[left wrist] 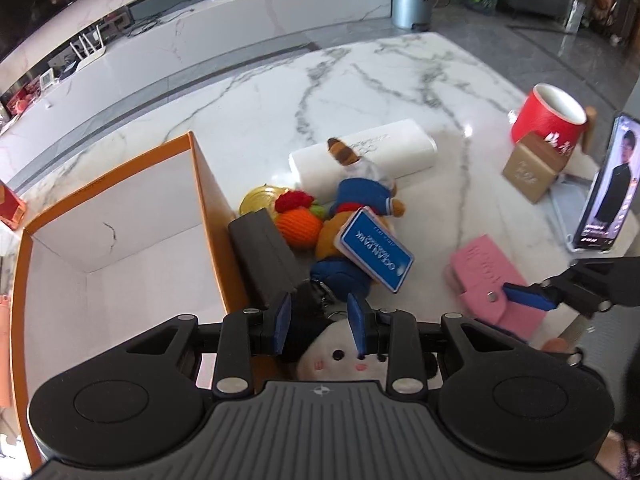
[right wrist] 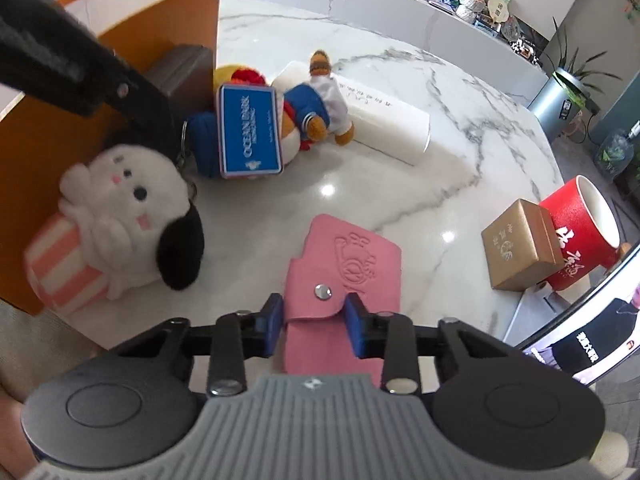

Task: Organize objects
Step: 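Grasp the pink snap wallet with the right gripper while the left grasps the black case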

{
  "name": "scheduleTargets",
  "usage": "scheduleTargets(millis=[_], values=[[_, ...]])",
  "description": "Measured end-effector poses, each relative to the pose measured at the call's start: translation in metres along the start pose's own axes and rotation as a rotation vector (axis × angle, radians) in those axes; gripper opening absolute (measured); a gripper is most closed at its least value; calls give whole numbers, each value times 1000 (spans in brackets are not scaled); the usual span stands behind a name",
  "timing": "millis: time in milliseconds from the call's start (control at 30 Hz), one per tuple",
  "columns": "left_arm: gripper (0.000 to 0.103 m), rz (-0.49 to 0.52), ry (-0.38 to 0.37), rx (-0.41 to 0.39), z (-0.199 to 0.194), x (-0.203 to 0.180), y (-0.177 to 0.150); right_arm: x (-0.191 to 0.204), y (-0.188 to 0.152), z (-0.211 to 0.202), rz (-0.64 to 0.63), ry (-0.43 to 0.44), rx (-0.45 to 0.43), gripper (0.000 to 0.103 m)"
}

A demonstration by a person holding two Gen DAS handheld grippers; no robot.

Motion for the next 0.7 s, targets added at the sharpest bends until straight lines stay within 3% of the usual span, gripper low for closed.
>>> scheduleTargets(millis=[67,400,600,667,700], values=[[37,-3,19,22,4,2,-1,-3,1,-1,20,21,-2,35],[18,-7,72,40,4,18,-2,-8,1,-4,45,46,-5,35],[17,-12,137,52,6,34,-6,-13,2,-5,75,64,-6,35],[18,-31,128,51,6,39,-6,-15,3,-6,99,78,-9,35],[24,-43,107,47,5,40,-6,-18,3,-7,118,92,-11,35]])
Point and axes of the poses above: each gripper's, at about its wrist camera, not at the fingertips, and z roughly the way its jaws point, x to its left, y to its top, the point moved 7 cm from there along z, roughly the way its jaws point, and after that the axes turned 3 degrees about -z, right-handed, at the moved point
